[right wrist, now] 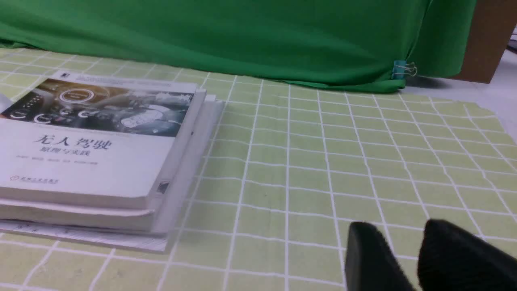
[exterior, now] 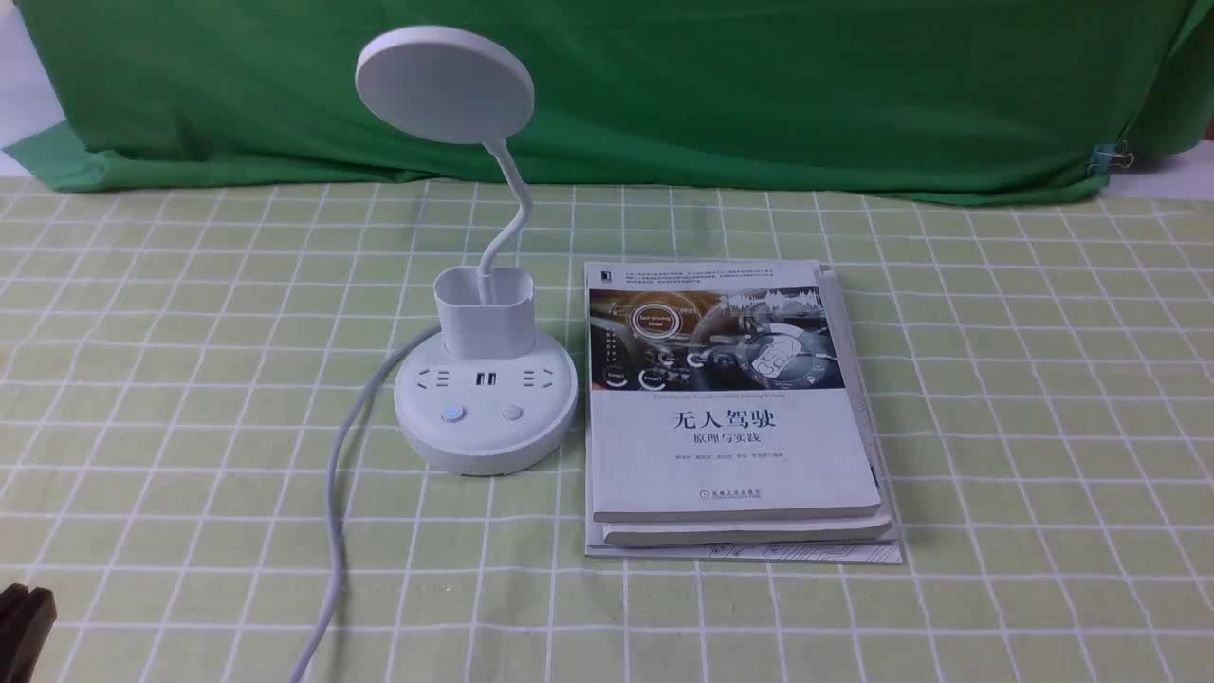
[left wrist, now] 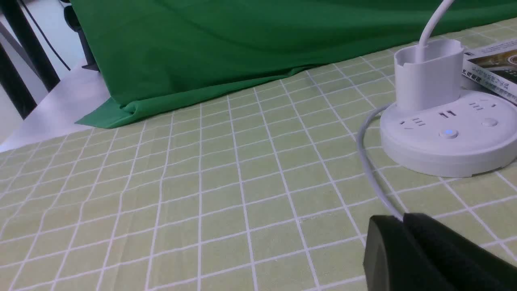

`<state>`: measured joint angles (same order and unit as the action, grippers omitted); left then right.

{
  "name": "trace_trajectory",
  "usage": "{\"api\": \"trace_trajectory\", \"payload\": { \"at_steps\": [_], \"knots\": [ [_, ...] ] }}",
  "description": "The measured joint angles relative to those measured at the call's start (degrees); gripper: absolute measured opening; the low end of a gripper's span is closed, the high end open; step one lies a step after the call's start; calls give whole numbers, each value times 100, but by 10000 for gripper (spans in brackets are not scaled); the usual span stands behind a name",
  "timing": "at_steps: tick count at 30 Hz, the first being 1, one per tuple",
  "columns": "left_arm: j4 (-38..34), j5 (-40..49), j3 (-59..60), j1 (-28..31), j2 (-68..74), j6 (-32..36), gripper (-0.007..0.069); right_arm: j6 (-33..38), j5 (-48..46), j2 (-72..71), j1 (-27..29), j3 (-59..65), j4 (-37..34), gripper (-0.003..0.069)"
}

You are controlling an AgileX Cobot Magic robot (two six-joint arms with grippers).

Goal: Turn on the table lamp on the green coffee tablecloth with your hand.
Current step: 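Press the power button on the lamp base to turn the lamp on with the left gripper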

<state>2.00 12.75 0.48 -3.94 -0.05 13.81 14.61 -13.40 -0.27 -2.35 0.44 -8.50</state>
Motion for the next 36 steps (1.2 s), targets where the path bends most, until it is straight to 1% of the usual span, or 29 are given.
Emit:
{"api": "trace_trajectory", "payload": {
  "at_steps": [32,36],
  "knots": [
    [0,0,0,0,5,0,19,0,12,0,0,0,0,245],
    [102,-51,0,0,5,74,19,0,12,0,0,0,0,245]
  ]
}}
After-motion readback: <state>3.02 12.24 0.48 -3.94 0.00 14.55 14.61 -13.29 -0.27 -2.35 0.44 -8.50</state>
